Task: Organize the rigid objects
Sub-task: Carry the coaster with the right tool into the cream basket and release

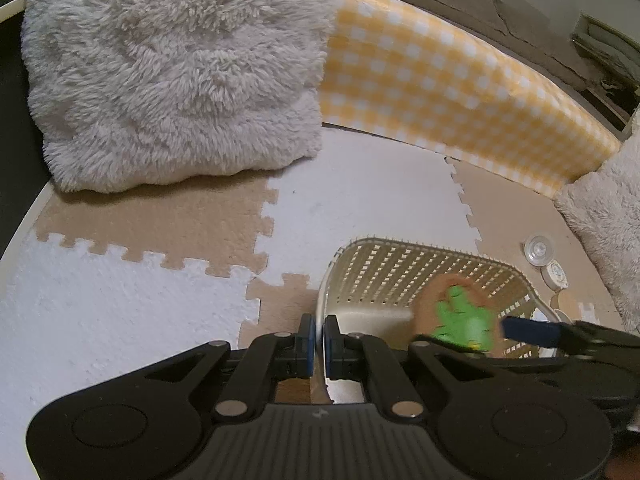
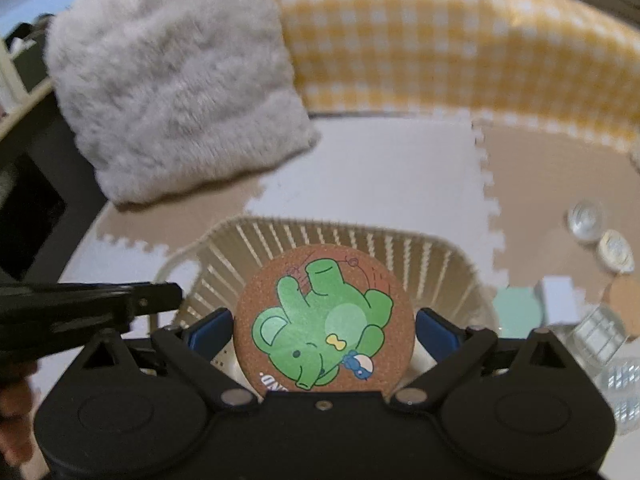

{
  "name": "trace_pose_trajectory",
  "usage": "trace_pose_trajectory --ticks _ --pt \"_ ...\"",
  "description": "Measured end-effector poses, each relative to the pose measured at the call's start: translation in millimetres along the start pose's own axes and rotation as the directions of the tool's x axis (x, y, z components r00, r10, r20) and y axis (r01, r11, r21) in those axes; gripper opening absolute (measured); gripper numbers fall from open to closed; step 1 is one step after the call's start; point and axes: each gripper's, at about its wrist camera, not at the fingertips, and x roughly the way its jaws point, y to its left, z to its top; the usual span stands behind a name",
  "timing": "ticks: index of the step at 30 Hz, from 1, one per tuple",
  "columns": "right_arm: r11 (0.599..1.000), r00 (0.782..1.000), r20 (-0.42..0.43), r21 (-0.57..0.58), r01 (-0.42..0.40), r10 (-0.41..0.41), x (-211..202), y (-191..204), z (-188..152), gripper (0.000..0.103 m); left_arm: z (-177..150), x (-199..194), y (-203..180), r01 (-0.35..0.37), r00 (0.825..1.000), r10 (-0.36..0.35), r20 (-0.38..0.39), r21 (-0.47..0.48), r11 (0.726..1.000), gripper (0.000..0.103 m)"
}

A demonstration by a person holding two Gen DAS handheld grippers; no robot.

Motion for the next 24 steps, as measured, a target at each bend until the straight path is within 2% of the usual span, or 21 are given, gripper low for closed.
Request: trace_pose_trajectory --ticks 3,6,14,24 --pt "0.994 0.996 0.002 -0.057 0.091 -0.091 11.8 11.6 2.4 0.099 1.7 0.8 3.6 0.010 1.000 -0.010 -0.007 -0.018 1.000 0.004" --pt "0.986 0.993 0.000 -0.118 0.114 -0.115 17.7 16.4 2.4 0.099 3.4 0.9 5.6 0.021 1.000 -0.022 -0.010 -0.029 0.999 0.004" --pt "0.972 0.996 -0.044 -0.226 0.061 -0.073 28.3 36.6 -7.0 0.099 5.7 1.6 7.0 0.026 0.999 -0.027 -0.024 -0.044 0.999 0.004" --pt "0.986 0.995 -0.096 -0.166 -0.007 -0.009 42.1 38.6 0.9 0.099 7.8 1.5 9.0 0.037 0.999 -0.038 -0.024 -0.056 0.998 0.004"
